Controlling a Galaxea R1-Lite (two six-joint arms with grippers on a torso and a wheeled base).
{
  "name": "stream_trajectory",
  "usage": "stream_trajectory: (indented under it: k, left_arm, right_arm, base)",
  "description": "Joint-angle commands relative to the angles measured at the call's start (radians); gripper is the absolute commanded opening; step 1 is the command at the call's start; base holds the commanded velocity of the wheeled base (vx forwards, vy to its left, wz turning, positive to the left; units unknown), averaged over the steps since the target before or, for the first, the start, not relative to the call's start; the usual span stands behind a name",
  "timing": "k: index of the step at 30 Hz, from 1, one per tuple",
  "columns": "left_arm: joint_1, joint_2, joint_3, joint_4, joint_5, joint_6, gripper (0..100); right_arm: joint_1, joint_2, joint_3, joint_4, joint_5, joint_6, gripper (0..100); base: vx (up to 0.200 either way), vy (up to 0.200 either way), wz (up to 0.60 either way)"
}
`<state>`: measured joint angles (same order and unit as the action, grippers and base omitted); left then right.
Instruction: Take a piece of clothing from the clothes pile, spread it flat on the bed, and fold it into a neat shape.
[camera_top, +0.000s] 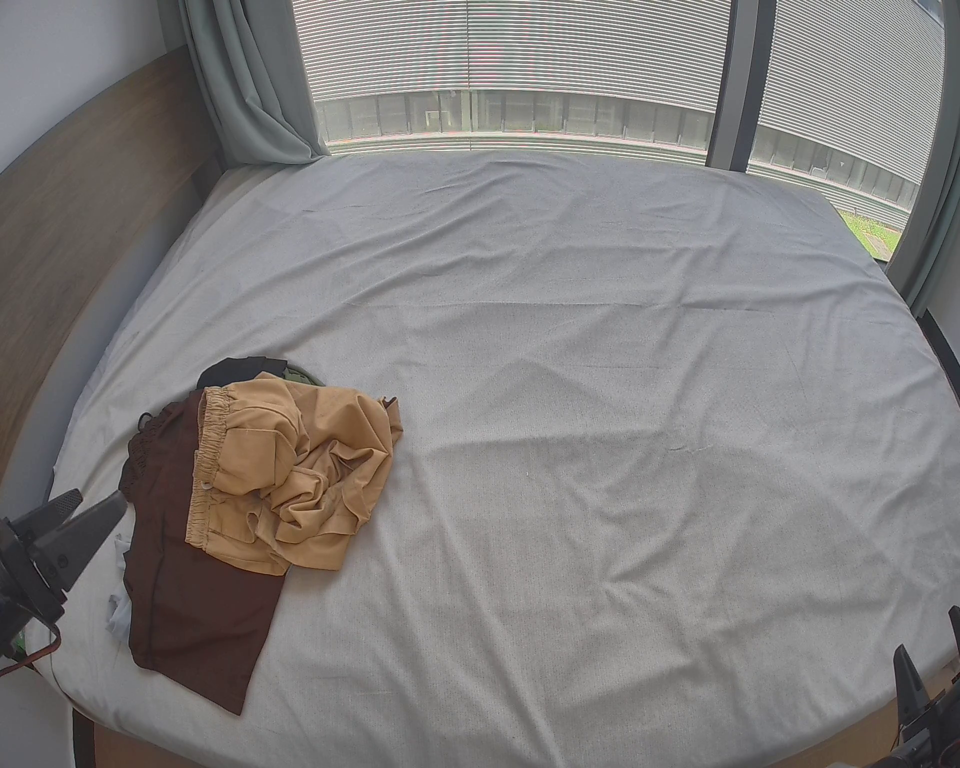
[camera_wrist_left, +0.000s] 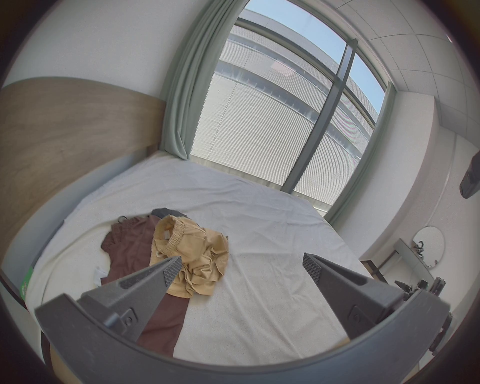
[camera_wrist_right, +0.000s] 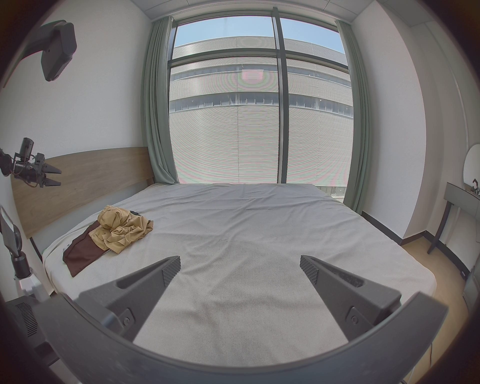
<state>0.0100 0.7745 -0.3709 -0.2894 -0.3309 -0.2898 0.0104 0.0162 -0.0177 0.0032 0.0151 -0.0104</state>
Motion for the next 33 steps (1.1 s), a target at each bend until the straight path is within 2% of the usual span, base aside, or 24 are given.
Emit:
stream_trajectory:
  k: [1,5,8,17,23,33]
  left_arm:
    - [0.087,0.118,-0.010,-0.011,-0.093,0.004,100]
    - [0.137,0.192,-0.016,-0.070,-0.154,0.003,100]
    - [0.160,0.249,-0.020,-0.119,-0.160,0.003,100]
    - [0.160,0.365,-0.048,-0.166,-0.165,0.006,100]
    - [0.171,0.436,-0.068,-0.221,-0.243,0.008,100]
    - [0.171,0.525,-0.115,-0.226,-0.251,0.014,100]
  right_arm:
    - [0.000,-0.016,0.018,0.000,0.000,0.000,100]
    - [0.000,-0.016,0.018,0.000,0.000,0.000,100]
    - [0.000,-0.016,0.018,0.000,0.000,-0.002,100]
    - [0.000,-0.016,0.018,0.000,0.000,-0.002,100]
    - [0.000,-0.016,0.018,0.000,0.000,-0.002,100]
    - [0.000,-0.016,0.018,0.000,0.000,-0.002,100]
  base:
    - [0.000,0.000,0.00]
    - [0.000,0.000,0.00]
    - [0.000,0.000,0.00]
    - [0.000,0.000,0.00]
    - [0.000,0.000,0.00]
    - [0.000,0.000,0.00]
